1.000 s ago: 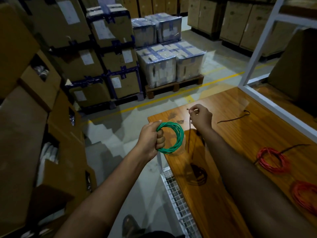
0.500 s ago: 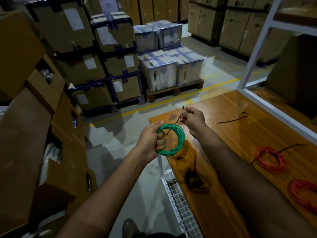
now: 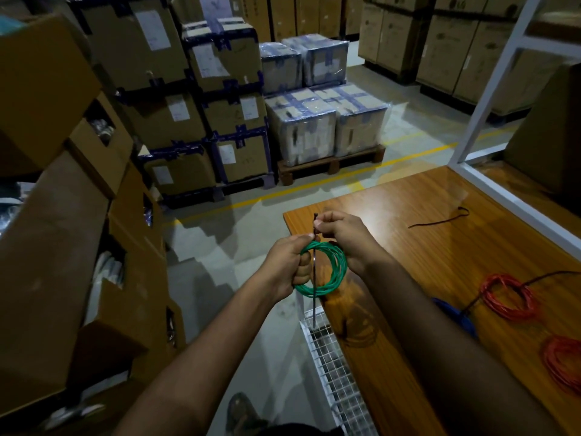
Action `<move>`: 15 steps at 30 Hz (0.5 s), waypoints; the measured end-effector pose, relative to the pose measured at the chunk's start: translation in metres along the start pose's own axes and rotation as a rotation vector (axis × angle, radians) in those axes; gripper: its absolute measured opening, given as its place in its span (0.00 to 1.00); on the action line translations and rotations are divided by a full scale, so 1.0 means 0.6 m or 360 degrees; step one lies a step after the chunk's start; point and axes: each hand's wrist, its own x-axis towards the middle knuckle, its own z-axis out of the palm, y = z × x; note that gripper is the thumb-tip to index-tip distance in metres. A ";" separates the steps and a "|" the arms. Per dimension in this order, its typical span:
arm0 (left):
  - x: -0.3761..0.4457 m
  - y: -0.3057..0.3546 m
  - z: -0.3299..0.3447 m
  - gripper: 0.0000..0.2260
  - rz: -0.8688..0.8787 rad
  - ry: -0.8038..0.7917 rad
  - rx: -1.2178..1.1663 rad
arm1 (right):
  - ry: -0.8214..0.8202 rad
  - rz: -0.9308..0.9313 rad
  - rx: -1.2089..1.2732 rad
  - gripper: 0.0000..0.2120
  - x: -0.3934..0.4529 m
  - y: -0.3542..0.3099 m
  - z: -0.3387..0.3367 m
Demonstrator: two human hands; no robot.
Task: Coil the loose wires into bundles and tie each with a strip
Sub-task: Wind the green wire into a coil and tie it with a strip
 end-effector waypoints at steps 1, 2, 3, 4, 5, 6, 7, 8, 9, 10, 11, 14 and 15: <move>0.000 -0.002 0.000 0.08 -0.0005 -0.0014 -0.0005 | 0.0000 0.0023 0.0010 0.04 -0.003 0.002 -0.001; 0.001 -0.004 0.001 0.08 -0.0009 -0.0024 -0.0013 | 0.0001 0.0038 0.0014 0.04 -0.006 0.007 -0.003; 0.002 -0.006 0.002 0.08 -0.0015 -0.0026 -0.0023 | 0.0006 0.0028 0.0008 0.04 -0.011 0.010 -0.004; 0.003 -0.008 0.004 0.09 -0.0026 -0.0019 -0.0037 | 0.0041 -0.0015 -0.0033 0.04 -0.016 0.014 -0.003; 0.004 -0.009 0.004 0.09 -0.0045 -0.0001 -0.0063 | 0.0126 -0.0086 -0.0133 0.04 -0.023 0.018 -0.003; 0.006 -0.010 0.005 0.10 -0.0066 0.0023 -0.0096 | 0.0271 -0.0188 -0.0298 0.03 -0.032 0.022 -0.003; 0.009 -0.010 0.004 0.10 -0.0086 0.0048 -0.0128 | 0.0438 -0.0320 -0.0509 0.02 -0.046 0.025 -0.002; 0.012 -0.009 0.002 0.11 -0.0110 0.0070 -0.0157 | 0.0577 -0.0504 -0.0730 0.02 -0.063 0.029 0.000; 0.014 -0.008 0.000 0.12 -0.0141 0.0089 -0.0180 | 0.0654 -0.0719 -0.0950 0.04 -0.083 0.031 0.003; 0.017 -0.006 -0.003 0.12 -0.0172 0.0100 -0.0203 | 0.0649 -0.0905 -0.1156 0.06 -0.103 0.035 0.004; 0.019 -0.004 -0.005 0.13 -0.0201 0.0106 -0.0229 | 0.0570 -0.1019 -0.1341 0.08 -0.126 0.036 0.007; 0.021 0.001 -0.011 0.18 -0.0266 0.0112 -0.0323 | 0.0130 -0.1103 -0.1750 0.13 -0.172 0.059 0.004; 0.021 0.001 -0.012 0.19 -0.0291 0.0108 -0.0329 | 0.0038 -0.1126 -0.1798 0.14 -0.179 0.070 -0.001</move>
